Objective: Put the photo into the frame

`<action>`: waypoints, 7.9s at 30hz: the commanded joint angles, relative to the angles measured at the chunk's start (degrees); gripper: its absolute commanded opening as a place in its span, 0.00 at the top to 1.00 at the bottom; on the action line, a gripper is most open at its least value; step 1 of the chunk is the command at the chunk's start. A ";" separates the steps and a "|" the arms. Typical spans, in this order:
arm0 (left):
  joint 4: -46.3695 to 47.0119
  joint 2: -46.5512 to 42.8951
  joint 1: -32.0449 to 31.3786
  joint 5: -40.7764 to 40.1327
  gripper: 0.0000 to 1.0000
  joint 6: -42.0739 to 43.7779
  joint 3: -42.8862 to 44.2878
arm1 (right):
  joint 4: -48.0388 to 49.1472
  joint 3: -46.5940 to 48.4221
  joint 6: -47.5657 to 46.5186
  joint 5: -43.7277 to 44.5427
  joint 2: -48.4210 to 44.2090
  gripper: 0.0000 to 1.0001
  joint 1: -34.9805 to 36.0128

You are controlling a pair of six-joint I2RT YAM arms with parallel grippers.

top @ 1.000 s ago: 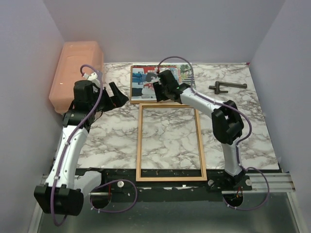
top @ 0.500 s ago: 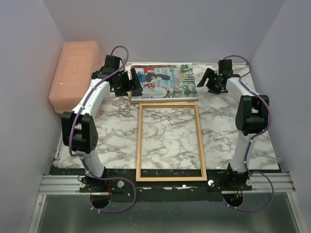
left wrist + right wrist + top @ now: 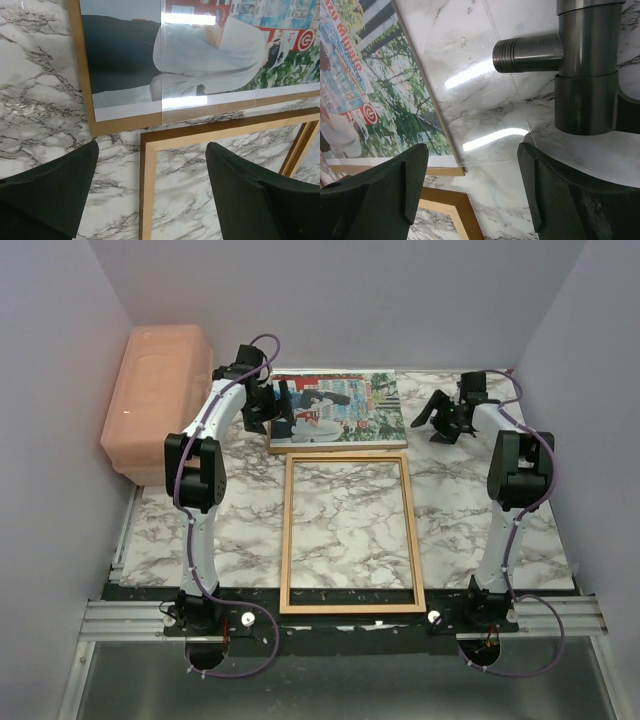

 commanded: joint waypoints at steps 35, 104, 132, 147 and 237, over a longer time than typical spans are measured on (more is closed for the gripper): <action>-4.39 4.26 -0.20 1.38 0.11 2.81 2.78 | 18.59 -9.61 11.06 -27.38 4.52 0.22 -6.01; 2.89 -22.95 -1.60 4.82 0.05 2.80 -15.38 | 46.29 -23.67 35.50 -32.31 -8.61 0.99 0.70; 12.79 -77.86 -6.90 7.76 0.03 -20.28 -73.79 | 5.02 -68.32 37.35 -14.92 -82.56 0.94 8.63; 22.32 -77.98 -7.67 6.27 0.04 -27.71 -86.26 | -9.27 -65.28 27.57 -7.72 -81.07 0.20 8.63; 37.18 -85.87 -2.92 11.07 0.49 -24.46 -71.71 | 1.70 -28.34 3.11 -20.91 -49.32 0.03 7.97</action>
